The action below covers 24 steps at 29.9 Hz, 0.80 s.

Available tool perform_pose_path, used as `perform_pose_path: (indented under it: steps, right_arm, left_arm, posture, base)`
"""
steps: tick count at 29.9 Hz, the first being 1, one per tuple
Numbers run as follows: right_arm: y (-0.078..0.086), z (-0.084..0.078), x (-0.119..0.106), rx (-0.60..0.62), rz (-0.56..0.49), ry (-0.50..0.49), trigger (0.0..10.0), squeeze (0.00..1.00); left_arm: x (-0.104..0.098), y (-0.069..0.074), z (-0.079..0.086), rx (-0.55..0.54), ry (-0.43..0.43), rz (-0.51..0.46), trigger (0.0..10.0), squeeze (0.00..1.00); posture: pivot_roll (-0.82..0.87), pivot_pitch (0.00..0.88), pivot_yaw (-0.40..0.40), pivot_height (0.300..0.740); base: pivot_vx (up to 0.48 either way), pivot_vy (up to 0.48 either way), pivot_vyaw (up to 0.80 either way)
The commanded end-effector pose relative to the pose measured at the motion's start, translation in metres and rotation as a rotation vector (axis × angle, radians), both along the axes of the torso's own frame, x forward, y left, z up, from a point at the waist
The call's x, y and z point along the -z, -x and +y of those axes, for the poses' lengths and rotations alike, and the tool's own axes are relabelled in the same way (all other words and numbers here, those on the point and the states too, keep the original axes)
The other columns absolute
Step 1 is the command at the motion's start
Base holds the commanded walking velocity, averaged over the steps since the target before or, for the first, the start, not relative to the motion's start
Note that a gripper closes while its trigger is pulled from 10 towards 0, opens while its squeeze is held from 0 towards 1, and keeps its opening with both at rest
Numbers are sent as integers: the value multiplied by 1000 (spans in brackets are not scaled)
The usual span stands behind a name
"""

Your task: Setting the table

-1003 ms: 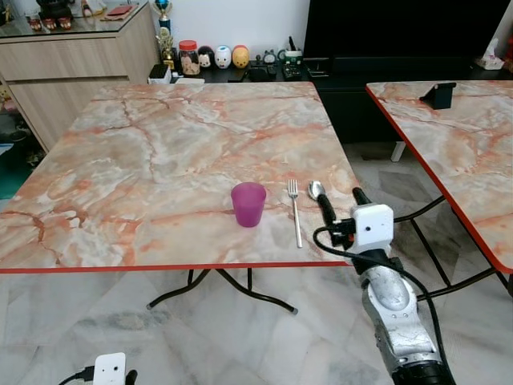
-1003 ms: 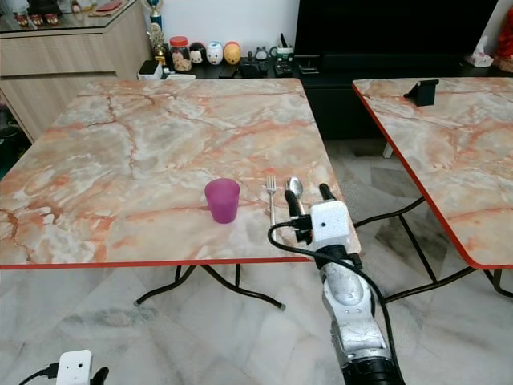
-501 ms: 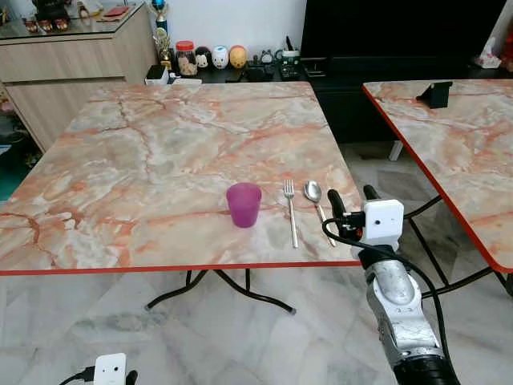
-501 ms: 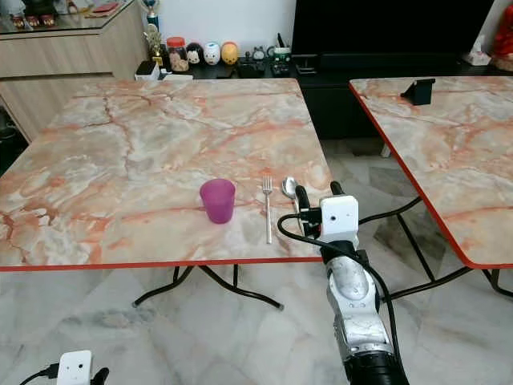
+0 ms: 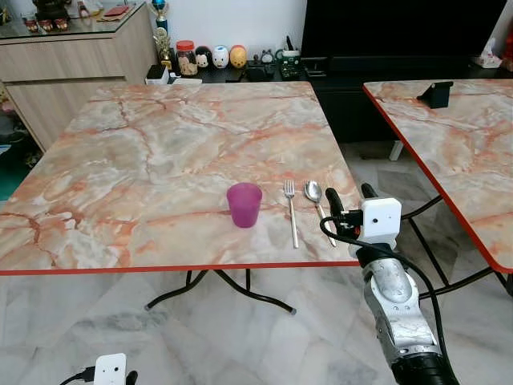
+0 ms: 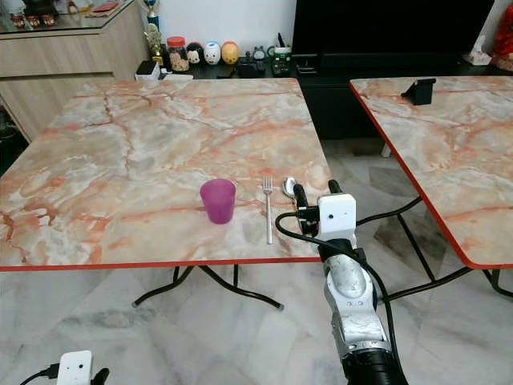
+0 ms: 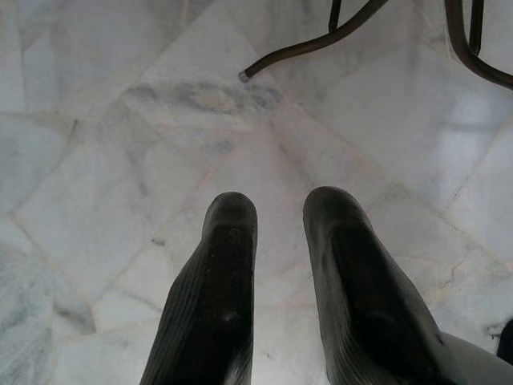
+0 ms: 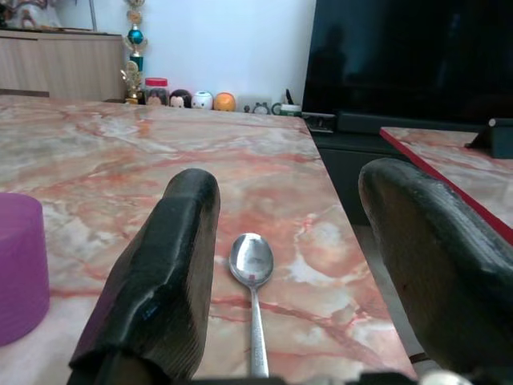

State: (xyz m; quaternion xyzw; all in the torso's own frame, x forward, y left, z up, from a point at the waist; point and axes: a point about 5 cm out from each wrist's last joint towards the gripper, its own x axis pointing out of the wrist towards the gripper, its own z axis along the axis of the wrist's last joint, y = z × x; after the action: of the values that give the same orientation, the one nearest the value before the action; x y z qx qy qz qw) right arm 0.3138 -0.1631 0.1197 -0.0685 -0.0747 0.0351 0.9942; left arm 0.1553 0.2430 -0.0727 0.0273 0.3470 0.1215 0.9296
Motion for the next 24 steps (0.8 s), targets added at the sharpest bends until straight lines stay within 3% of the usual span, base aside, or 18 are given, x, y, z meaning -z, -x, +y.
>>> perform_pose_path:
  steps: [1,5,8,15,24]
  right_arm:
    - [-5,-2,-5,9,-10,3,10000,0]
    - [-6,-2,-6,10,-8,-17,10000,0]
    - [-7,-2,-7,20,-11,-18,10000,0]
    - [-6,-2,-6,23,-18,-8,10000,0]
    - [-6,0,-4,4,3,-3,10000,0]
  left_arm:
    - [2,4,0,13,-2,23,10000,0]
    - [2,4,0,12,-2,25,10000,0]
    - [3,4,0,10,-3,28,10000,0]
    - [3,6,0,4,-3,31,10000,0]
    - [4,6,0,-3,-12,39,10000,0]
  posture:
    - [49,0,10,740]
    - [50,0,8,740]
    - [49,0,9,740]
    - [53,0,8,740]
    - [52,0,7,740]
  base:
    - [244,0,0]
    - [246,0,0]
    - [244,0,-790]
    - [254,0,0]
    - [0,0,0]
